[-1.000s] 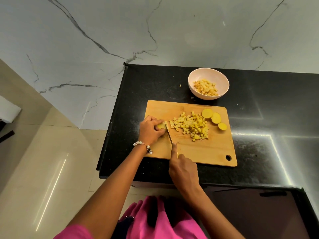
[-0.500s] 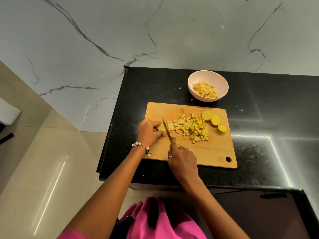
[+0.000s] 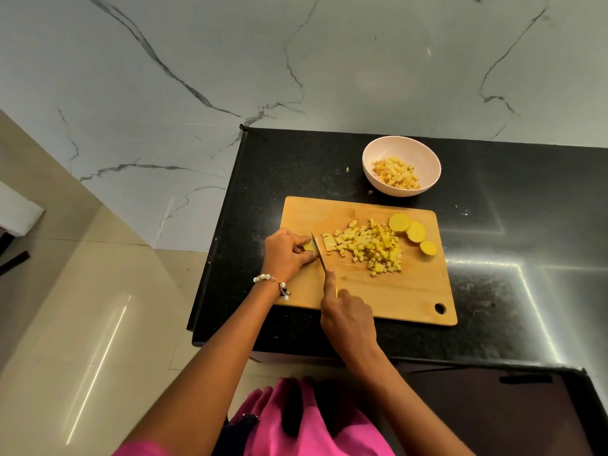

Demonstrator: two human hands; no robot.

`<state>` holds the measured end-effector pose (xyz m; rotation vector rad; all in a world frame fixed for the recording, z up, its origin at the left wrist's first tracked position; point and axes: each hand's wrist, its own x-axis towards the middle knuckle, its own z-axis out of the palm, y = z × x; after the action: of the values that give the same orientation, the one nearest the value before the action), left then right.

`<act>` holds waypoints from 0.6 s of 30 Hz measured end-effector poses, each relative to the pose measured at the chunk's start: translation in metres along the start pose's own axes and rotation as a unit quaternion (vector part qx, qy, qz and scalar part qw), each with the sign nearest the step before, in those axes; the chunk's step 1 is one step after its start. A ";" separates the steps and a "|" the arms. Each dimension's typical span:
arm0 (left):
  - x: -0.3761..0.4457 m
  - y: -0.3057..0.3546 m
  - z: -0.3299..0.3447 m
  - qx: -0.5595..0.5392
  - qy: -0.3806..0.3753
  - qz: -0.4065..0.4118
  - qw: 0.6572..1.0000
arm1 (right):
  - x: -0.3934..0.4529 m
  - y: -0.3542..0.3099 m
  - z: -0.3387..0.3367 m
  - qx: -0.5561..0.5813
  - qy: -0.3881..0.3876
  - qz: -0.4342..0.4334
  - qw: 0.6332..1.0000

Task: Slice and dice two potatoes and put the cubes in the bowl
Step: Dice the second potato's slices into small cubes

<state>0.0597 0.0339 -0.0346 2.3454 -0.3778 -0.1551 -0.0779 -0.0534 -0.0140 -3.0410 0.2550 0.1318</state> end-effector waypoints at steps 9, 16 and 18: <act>-0.003 -0.002 -0.001 -0.011 -0.001 0.010 1.000 | -0.001 0.004 0.008 0.023 0.028 0.021 0.999; -0.009 -0.009 0.000 -0.058 0.018 0.017 0.998 | 0.003 0.006 0.003 0.077 0.033 0.051 0.995; -0.011 -0.009 0.002 -0.060 0.027 0.023 0.998 | 0.006 0.003 0.000 0.080 0.025 0.046 0.995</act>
<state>0.0509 0.0423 -0.0428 2.2162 -0.3838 -0.0899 -0.0726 -0.0575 -0.0146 -2.8765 0.3901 0.0381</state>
